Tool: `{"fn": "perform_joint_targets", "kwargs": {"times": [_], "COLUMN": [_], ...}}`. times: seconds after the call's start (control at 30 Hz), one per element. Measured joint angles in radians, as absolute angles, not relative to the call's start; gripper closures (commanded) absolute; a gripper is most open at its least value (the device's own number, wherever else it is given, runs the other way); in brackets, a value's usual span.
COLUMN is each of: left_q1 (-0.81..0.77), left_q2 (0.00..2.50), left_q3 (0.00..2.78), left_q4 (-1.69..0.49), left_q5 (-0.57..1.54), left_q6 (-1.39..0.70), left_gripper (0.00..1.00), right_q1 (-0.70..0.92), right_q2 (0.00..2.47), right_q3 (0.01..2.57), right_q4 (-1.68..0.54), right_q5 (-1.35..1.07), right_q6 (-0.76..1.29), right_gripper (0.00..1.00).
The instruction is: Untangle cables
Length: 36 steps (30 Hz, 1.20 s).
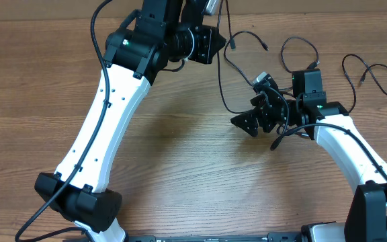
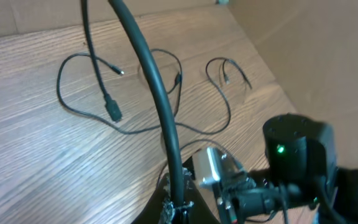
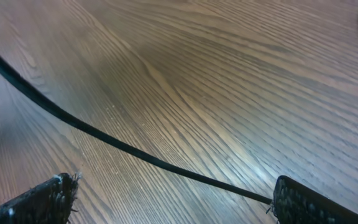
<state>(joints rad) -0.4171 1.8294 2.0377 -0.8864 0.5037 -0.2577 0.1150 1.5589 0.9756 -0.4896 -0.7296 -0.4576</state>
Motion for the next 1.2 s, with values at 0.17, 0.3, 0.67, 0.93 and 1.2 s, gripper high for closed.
{"fn": "perform_joint_targets", "kwargs": {"times": [0.17, 0.3, 0.67, 0.93, 1.2], "left_q1": [-0.419, -0.419, -0.419, -0.417, -0.475], "left_q2": [1.829, 1.829, 1.829, 1.829, 1.829], "left_q3": [2.038, 2.038, 2.038, 2.038, 2.038], "left_q4": [-0.845, -0.809, -0.831, -0.884, -0.762], "left_q5": [0.542, 0.619, 0.686, 0.503, 0.495], "left_q6": [-0.33, -0.382, -0.398, -0.347, -0.322], "left_gripper": [0.96, 0.96, 0.96, 0.96, 0.96], "right_q1": [0.145, 0.192, 0.162, 0.005, -0.057], "right_q2": [1.559, 1.559, 1.559, 1.485, 1.291], "right_q3": [0.976, 0.976, 0.978, 1.094, 1.375], "right_q4": [-0.47, -0.446, -0.437, -0.61, -0.821], "right_q5": [-0.745, -0.738, -0.53, -0.427, -0.198], "right_q6": [-0.467, -0.473, -0.376, -0.287, -0.229], "right_gripper": [0.0, 0.39, 0.96, 0.96, 0.96]}}
